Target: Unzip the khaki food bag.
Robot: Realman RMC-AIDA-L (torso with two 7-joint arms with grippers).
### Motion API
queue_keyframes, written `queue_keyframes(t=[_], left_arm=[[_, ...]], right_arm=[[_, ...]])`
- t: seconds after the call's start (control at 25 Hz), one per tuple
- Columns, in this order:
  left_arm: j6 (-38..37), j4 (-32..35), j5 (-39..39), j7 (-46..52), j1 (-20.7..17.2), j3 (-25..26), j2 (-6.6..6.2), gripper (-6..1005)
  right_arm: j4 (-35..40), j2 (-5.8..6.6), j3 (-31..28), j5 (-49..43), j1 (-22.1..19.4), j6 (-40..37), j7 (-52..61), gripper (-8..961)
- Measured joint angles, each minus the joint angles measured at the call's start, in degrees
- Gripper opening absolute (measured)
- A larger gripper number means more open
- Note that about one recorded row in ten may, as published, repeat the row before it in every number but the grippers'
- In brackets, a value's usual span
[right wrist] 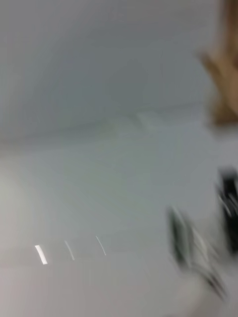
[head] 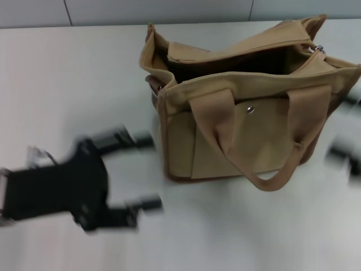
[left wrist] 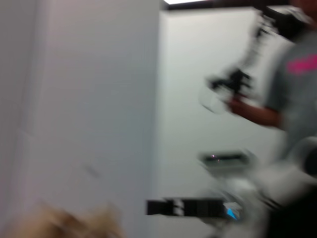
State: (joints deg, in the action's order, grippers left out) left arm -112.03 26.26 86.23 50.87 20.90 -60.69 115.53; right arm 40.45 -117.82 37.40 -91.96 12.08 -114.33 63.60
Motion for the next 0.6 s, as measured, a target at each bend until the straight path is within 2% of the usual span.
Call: queue_keyframes(t=[0.08,0.2,0.32,0.6], left_arm=[[0.93,0.17,3.84,2.4,1.69,-3.0,0.44,815],[3.7,0.27,9.86,4.74,3.72,-4.67,2.07,815],[5.48,0.47,11.49,5.09,3.96,-4.39,2.82,814],[5.46,0.53,11.46,4.97,3.87,-3.93,2.78,814]], right_arm=[[1.0,-0.13,0.49,-9.83,0.7,-3.79,-0.97,763],[1.05,-1.28,0.63,-17.97,1.52,-4.85,-2.56,824],[-0.71,-1.51,0.65,-19.99,2.09,-3.5,-3.05,844],[-1.87,-1.38,0.14,-20.09,2.22,-2.64,-4.44,841]])
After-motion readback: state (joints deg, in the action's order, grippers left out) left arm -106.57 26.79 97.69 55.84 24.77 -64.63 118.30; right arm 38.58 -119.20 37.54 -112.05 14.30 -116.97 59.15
